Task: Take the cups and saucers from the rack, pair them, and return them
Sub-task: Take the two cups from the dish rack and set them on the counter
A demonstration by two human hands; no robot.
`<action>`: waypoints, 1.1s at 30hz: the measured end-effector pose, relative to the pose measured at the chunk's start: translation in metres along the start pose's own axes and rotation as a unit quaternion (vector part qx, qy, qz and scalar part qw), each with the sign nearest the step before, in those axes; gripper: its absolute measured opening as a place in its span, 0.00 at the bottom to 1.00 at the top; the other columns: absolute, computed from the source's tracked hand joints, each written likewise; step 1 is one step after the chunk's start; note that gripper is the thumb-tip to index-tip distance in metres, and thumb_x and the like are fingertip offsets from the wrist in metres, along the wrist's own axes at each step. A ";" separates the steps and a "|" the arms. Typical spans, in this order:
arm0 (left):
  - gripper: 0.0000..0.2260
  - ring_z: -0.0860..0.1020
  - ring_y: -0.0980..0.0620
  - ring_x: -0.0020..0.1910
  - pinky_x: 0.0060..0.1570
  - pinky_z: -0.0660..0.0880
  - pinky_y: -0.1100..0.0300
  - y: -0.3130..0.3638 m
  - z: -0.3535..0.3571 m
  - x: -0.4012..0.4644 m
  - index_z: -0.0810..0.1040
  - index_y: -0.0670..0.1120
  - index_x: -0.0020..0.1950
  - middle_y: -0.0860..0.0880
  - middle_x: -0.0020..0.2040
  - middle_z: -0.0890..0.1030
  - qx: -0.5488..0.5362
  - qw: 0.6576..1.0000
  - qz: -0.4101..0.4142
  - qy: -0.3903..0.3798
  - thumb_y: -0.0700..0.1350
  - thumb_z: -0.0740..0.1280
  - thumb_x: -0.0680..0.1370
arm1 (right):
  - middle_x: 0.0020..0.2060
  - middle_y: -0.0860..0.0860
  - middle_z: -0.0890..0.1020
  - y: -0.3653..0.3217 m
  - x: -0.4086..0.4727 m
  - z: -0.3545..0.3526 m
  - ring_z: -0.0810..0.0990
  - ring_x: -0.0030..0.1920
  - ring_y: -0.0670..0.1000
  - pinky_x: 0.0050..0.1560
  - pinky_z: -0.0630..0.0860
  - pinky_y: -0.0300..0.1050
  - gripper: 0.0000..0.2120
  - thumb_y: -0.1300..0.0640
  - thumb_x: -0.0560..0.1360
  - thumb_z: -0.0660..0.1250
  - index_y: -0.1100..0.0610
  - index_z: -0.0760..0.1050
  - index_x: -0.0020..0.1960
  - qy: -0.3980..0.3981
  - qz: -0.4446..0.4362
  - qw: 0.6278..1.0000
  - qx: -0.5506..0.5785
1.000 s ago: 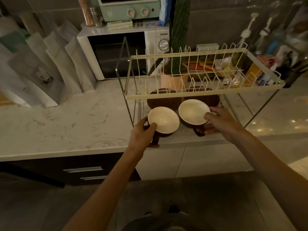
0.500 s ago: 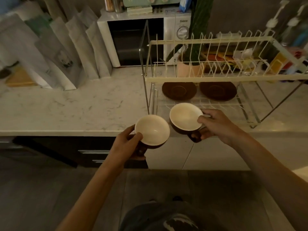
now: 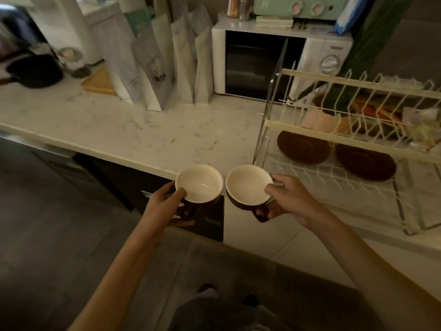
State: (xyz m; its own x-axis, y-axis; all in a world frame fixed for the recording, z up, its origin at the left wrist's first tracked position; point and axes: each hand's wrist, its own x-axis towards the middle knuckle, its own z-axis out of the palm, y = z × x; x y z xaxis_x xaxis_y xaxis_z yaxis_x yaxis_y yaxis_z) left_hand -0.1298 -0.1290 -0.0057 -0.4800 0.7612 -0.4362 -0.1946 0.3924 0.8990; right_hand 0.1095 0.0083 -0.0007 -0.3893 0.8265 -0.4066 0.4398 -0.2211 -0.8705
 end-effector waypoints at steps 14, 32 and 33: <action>0.22 0.78 0.44 0.51 0.33 0.82 0.51 0.039 -0.093 0.115 0.68 0.49 0.71 0.40 0.59 0.74 -0.078 0.995 -0.028 0.047 0.44 0.66 0.77 | 0.55 0.63 0.80 -0.055 0.098 0.112 0.86 0.31 0.54 0.27 0.80 0.42 0.25 0.63 0.76 0.61 0.55 0.67 0.73 0.068 0.023 0.997 0.043; 0.21 0.77 0.44 0.52 0.32 0.82 0.48 0.065 -0.115 0.249 0.68 0.51 0.69 0.50 0.48 0.73 -0.122 0.990 -0.061 0.033 0.42 0.66 0.77 | 0.58 0.64 0.79 -0.094 0.224 0.174 0.85 0.30 0.54 0.26 0.81 0.43 0.23 0.62 0.77 0.61 0.58 0.67 0.72 0.165 0.058 0.977 0.122; 0.21 0.76 0.43 0.54 0.33 0.82 0.47 0.065 -0.117 0.254 0.68 0.51 0.69 0.49 0.49 0.73 -0.122 0.990 -0.062 0.032 0.42 0.66 0.77 | 0.58 0.64 0.79 -0.096 0.227 0.176 0.85 0.30 0.55 0.27 0.81 0.44 0.22 0.62 0.77 0.61 0.58 0.68 0.71 0.163 0.058 0.977 0.123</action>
State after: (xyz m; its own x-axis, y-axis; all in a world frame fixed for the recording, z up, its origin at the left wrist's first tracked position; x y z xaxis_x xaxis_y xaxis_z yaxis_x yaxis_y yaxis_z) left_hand -0.3640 0.0295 -0.0529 -0.4908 0.6782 -0.5469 -0.4523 0.3381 0.8253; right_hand -0.1635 0.1259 -0.0587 -0.0519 0.9010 -0.4307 0.2410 -0.4072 -0.8810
